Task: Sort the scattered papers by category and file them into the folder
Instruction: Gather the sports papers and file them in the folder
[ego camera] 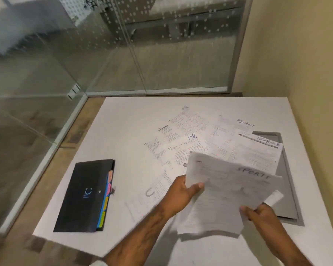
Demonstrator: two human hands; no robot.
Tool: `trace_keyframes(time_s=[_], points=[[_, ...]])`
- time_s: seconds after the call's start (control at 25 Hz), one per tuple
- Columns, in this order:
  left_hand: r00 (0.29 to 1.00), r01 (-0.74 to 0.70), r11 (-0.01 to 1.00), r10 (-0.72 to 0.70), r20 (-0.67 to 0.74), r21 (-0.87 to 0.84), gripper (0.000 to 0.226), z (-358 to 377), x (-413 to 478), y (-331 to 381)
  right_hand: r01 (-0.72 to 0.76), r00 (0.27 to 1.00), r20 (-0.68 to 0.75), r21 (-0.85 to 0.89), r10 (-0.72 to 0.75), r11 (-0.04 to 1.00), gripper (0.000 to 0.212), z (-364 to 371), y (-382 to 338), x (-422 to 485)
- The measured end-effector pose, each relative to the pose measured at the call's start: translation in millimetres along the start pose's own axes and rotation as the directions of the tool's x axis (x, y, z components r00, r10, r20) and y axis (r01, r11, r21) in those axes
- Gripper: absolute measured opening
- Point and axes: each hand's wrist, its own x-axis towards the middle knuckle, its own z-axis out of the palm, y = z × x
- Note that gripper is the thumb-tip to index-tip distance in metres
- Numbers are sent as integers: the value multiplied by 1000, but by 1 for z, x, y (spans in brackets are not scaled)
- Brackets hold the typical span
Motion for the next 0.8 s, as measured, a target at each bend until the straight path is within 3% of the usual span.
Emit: trace_keyframes(time_s=[0.2,0.4,0.48,0.6,0.72,0.8], points=[[981,-3,995,-16,-193,-101,28,-69,-21,-9,10,965,263,-18,-5,1000,26,78,-26,-9],[938,20,977,-92,-334,-212,20,-155,-54,-50,25,949,315,9,-26,1000,26,166,-38,-31],[900,91,990,-128,-417,-108,26,-197,-63,-84,12,957,289,-17,-6,1000,26,195,-33,-38],[850,263,940,-119,-514,217,41,-268,-75,-163,-21,980,197,-45,30,999,28,233,-25,-52],[855,445,748,-190,-483,492,90,-317,-81,-238,-43,995,88,-89,51,995,30,265,-21,-75],[890,445,576,-196,-413,686,110,-334,-80,-276,-57,998,12,-92,58,994,27,285,-18,-88]])
